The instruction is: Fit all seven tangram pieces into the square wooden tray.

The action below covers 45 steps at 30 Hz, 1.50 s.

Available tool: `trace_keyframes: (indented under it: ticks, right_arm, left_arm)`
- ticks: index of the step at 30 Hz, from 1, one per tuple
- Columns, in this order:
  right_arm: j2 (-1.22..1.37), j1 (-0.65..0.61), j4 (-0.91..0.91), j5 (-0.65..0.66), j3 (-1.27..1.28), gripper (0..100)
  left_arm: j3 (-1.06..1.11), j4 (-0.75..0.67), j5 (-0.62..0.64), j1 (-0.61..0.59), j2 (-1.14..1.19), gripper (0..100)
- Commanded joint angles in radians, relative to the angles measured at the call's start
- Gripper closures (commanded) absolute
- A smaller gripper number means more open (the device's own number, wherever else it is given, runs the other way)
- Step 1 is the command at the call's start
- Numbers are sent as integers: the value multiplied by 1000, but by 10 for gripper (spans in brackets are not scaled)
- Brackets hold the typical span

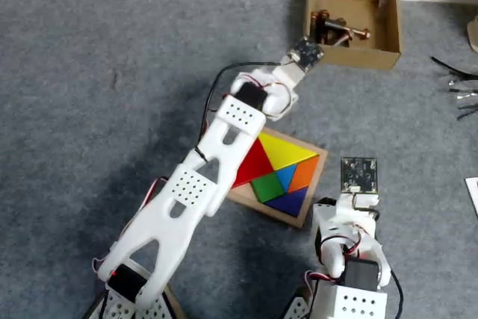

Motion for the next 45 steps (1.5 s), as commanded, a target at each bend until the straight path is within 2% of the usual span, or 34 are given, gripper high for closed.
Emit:
trace_keyframes:
  ticks: [1, 11, 21, 29, 38, 45]
  right_arm:
    - [-10, 12, 4, 11, 104, 988]
    - [-10, 12, 4, 11, 104, 988]
    - [-10, 12, 4, 11, 104, 988]
    - [-10, 12, 4, 11, 104, 988]
    - [-10, 12, 4, 11, 104, 988]
    - [-10, 12, 4, 11, 104, 988]
  left_arm:
    - [-19, 84, -2, -28, -48, 819]
    - [-19, 242, -2, -38, -71, 819]
    - [-19, 272, -2, -50, -73, 819]
    - [-19, 367, -2, -53, -73, 819]
    - [-19, 388, 2, -79, -73, 819]
    - [-21, 460, 2, -101, -73, 819]
